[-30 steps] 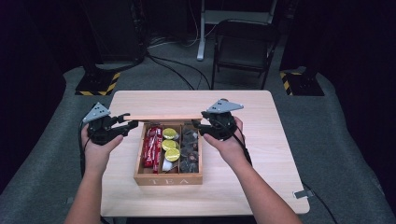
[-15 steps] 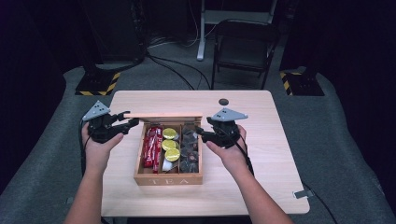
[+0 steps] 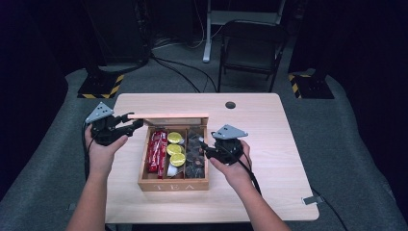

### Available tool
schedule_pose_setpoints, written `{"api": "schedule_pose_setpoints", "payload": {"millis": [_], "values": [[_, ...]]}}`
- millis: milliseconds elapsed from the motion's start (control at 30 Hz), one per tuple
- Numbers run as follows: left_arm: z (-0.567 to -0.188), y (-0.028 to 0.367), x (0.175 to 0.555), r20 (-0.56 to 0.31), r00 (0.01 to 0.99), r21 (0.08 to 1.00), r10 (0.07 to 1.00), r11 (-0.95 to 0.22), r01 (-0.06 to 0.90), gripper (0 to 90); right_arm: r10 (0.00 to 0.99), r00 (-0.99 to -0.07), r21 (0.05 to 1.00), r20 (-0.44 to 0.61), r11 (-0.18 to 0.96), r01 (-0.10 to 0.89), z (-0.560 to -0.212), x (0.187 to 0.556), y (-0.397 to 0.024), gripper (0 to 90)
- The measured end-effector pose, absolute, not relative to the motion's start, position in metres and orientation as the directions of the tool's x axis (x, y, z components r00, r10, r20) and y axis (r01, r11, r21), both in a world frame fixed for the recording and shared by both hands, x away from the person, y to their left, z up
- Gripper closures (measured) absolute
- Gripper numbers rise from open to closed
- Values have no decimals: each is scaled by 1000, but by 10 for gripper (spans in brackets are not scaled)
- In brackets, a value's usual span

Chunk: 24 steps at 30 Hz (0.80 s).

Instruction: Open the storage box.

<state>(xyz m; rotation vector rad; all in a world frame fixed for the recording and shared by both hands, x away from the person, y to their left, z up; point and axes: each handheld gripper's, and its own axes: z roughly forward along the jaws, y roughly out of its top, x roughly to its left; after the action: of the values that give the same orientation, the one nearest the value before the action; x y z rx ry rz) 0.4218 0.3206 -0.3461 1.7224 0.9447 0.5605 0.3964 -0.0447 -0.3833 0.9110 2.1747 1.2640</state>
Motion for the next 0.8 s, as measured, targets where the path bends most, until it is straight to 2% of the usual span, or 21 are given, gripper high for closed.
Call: {"api": "schedule_pose_setpoints", "payload": {"millis": [300, 600, 800], "values": [[-347, 321, 424, -90, 580, 937, 810, -128, 324, 491, 686, -727, 840, -17, 404, 362, -414, 401, -30, 480], [-347, 320, 424, -94, 575, 938, 813, -122, 326, 489, 657, -753, 824, -35, 446, 350, -434, 406, -19, 471], [-347, 320, 424, -92, 574, 939, 814, -121, 323, 489, 628, -778, 804, -19, 472, 361, -444, 410, -10, 529]]}}
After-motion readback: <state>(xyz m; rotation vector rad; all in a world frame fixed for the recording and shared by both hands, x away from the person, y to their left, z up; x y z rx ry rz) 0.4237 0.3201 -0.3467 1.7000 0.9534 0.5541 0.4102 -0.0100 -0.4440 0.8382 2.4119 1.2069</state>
